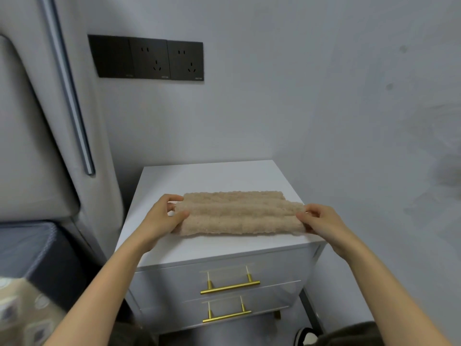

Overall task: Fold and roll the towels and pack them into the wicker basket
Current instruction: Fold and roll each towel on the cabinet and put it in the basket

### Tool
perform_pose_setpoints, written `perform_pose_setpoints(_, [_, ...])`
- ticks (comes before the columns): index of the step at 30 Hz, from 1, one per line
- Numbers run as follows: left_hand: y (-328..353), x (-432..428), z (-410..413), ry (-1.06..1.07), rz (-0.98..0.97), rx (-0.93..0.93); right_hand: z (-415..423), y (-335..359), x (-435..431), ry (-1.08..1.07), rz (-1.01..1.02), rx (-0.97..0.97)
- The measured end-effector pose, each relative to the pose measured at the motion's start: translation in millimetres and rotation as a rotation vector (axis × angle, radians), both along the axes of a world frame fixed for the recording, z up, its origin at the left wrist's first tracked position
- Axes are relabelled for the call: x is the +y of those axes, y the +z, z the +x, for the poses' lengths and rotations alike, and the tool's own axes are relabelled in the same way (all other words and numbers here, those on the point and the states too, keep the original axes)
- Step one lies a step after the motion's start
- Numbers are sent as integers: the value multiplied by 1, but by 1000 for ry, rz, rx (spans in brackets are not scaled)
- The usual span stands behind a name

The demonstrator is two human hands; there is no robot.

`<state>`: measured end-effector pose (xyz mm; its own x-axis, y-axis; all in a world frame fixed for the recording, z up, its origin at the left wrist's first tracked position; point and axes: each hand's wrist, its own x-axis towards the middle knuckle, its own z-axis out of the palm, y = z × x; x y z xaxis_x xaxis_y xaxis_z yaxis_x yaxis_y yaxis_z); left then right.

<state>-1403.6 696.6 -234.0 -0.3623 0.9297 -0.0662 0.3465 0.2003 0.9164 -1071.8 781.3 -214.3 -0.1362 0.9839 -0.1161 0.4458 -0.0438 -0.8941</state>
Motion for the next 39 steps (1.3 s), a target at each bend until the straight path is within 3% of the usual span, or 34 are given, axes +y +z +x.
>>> perform_pose_setpoints(3, [-2, -6, 8, -86, -58, 308, 1, -6, -2, 59, 113, -341])
perform_pose_setpoints(5, [-1, -7, 11, -126, -125, 371, 2, -9, 0, 95, 73, -442])
perform_pose_setpoints(8, [4, -5, 14, -101, -161, 194, 2, 0, 0, 114, -98, -252])
perform_pose_setpoints(11, [7, 2, 17, -5, -137, 59, -4, 1, 8, -15, -143, -114])
perform_pose_setpoints(19, [5, 14, 22, 63, 177, -83, -25, -7, 23, -143, 89, 145])
perform_pose_setpoints(22, [2, 16, 20, 96, 166, 37, -23, -15, 32, -189, 149, -5])
perform_pose_setpoints(27, [-9, 18, 18, 57, -88, 246, -23, -30, 39, -184, 126, -346])
perform_pose_setpoints(31, [-8, 18, 17, 120, -79, 270, -27, -30, 42, -201, 121, -419])
perform_pose_setpoints(39, [-12, 15, 15, 81, -86, 517, -29, -33, 41, -226, 218, -498])
